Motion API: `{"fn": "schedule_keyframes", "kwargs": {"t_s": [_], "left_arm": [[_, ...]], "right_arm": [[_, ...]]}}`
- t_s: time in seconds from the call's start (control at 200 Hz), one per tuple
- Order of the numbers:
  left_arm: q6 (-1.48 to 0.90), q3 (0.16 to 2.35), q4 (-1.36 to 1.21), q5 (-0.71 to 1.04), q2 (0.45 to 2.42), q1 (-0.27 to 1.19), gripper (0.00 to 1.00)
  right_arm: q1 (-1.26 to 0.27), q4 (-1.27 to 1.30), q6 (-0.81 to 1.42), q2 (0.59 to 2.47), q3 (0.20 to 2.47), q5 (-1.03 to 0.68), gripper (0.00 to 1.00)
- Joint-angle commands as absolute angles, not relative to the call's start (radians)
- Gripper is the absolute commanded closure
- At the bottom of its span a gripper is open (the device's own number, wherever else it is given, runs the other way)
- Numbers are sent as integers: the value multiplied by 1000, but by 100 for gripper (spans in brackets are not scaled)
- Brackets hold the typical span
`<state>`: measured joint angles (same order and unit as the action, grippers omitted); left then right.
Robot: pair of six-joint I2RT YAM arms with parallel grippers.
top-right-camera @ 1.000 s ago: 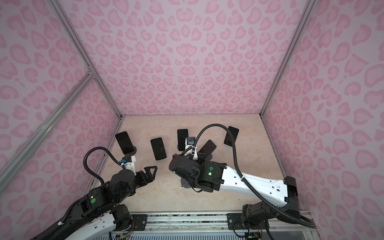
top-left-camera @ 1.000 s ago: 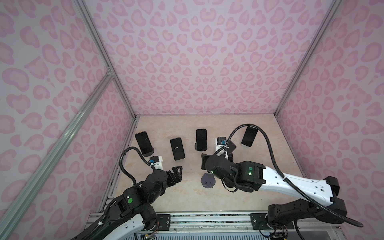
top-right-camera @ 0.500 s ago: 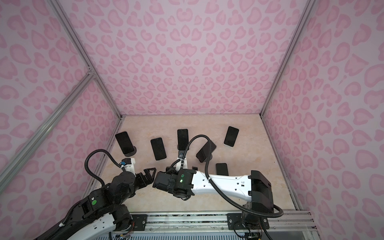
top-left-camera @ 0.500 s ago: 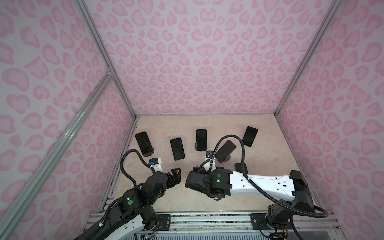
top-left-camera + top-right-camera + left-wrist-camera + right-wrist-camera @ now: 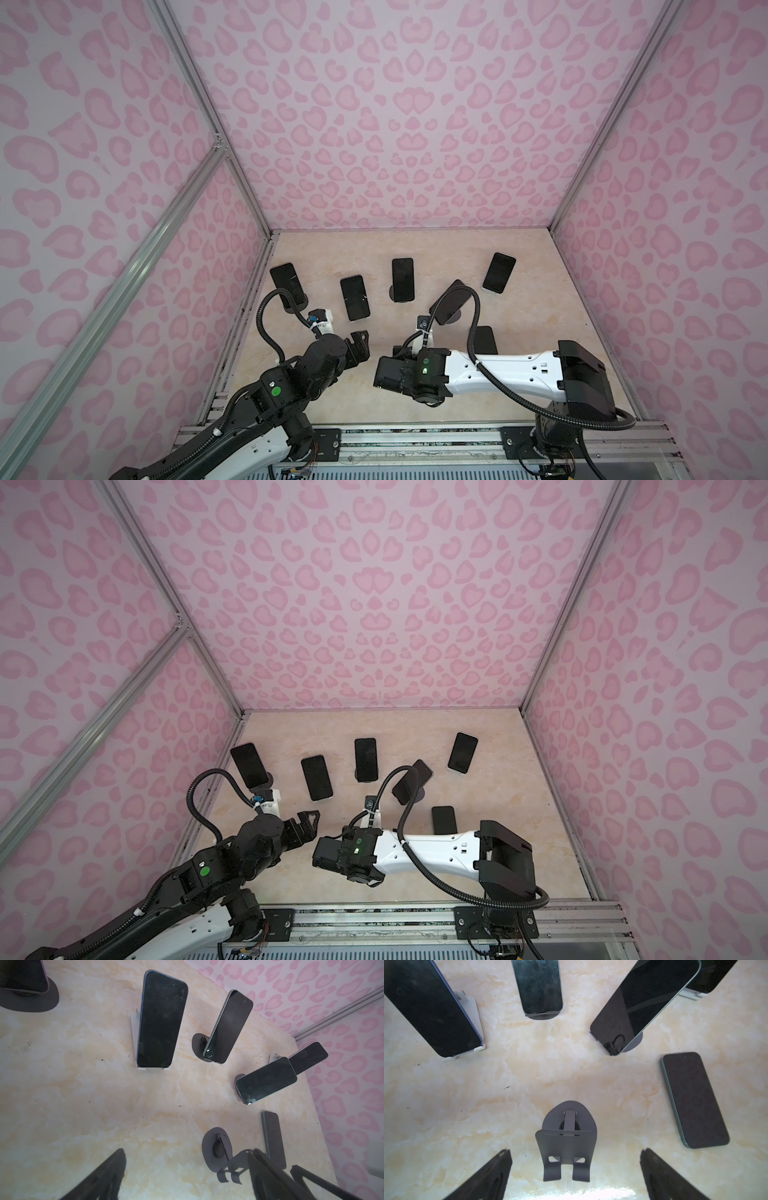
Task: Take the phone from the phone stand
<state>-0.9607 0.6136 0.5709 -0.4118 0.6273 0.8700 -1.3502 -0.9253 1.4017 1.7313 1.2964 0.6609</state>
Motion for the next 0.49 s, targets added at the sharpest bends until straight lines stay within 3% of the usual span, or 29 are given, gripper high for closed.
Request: {"fn": "schedule_keyframes", "kwargs": {"t_s": [0.0,0.115,0.385,0.49], "left_arm": [[-951,619,532,-420,637,869,5],[-931,632,519,-422,654,868,5],[-906,656,489,-403,702,867,5],[-895,667,489,-406,712,867,5]], "right_arm": [[-1341,-907,1401,1764,1313,651,1],[-1328,-1009,1441,1802,1364,664,1],[-1283,-883,1370,1809,1318,615,1],[-1268,-845,1352,1817,1303,602,7]]}}
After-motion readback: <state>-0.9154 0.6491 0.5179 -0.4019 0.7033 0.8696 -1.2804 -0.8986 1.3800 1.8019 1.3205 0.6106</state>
